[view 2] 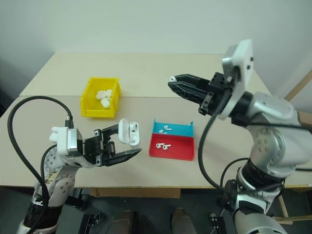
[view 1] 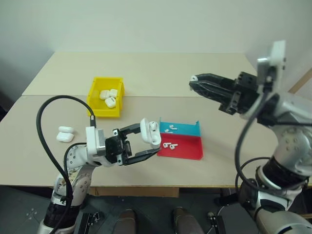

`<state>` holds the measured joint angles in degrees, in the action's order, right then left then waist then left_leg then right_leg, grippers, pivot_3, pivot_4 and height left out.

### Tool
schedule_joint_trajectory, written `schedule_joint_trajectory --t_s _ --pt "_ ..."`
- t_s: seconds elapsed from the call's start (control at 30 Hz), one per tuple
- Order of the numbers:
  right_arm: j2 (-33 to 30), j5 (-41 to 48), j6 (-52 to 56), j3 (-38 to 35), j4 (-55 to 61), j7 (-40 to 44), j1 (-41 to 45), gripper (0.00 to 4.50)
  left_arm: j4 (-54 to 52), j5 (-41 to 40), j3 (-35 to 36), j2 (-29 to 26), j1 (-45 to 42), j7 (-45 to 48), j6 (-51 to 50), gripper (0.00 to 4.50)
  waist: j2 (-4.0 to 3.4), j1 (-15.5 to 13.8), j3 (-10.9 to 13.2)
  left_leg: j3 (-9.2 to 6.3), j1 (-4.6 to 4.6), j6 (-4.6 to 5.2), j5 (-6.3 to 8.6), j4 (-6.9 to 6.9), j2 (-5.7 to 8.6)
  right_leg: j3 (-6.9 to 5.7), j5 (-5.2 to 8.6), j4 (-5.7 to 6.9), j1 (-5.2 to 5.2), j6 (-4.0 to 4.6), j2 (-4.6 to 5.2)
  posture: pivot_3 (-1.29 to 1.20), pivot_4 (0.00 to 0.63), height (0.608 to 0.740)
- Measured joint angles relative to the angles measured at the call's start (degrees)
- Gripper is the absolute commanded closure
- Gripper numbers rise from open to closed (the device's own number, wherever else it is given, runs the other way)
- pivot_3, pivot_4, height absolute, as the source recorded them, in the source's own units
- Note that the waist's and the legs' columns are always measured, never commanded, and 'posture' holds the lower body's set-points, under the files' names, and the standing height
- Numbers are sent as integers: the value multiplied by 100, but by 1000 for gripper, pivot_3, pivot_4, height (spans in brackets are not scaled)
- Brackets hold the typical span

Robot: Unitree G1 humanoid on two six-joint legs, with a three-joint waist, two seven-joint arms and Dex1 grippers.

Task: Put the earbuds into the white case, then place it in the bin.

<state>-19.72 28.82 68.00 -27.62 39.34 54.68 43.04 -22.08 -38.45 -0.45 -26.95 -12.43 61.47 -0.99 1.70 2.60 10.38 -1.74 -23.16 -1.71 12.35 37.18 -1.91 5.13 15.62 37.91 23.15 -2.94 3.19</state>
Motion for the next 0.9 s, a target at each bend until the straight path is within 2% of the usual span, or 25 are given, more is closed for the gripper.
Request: schedule_joint_trajectory --t_s 0.17,0.4,0.5,0.9 --pt "750 1710 252 -688 739 -913 -381 3855 -83 -129 -16 14 -145 -17 -277 1780 -1 -2 0 -2 1 0 0 -3 -3 -2 0 -2 -2 0 -4 0 150 740" --pt "620 3082 -84 -218 900 -1771 -963 3855 32 -203 -76 190 -419 105 -295 1780 0 -2 -1 -2 4 1 -1 -1 -2 -1 1 -4 -6 -1 -5 0 150 740" --pt "371 3316 -335 42 730 -1922 -1143 3855 215 -198 -102 326 -532 248 -254 1780 0 2 -1 0 2 1 -1 -2 -1 0 1 -11 -6 -2 -4 0 150 740" --pt "-657 3319 -1441 1099 412 -1730 -1583 3855 779 28 -193 519 -750 633 -24 1780 1 -6 -1 -2 -2 1 -1 -2 -1 -1 2 -18 -6 -3 -5 0 150 740"
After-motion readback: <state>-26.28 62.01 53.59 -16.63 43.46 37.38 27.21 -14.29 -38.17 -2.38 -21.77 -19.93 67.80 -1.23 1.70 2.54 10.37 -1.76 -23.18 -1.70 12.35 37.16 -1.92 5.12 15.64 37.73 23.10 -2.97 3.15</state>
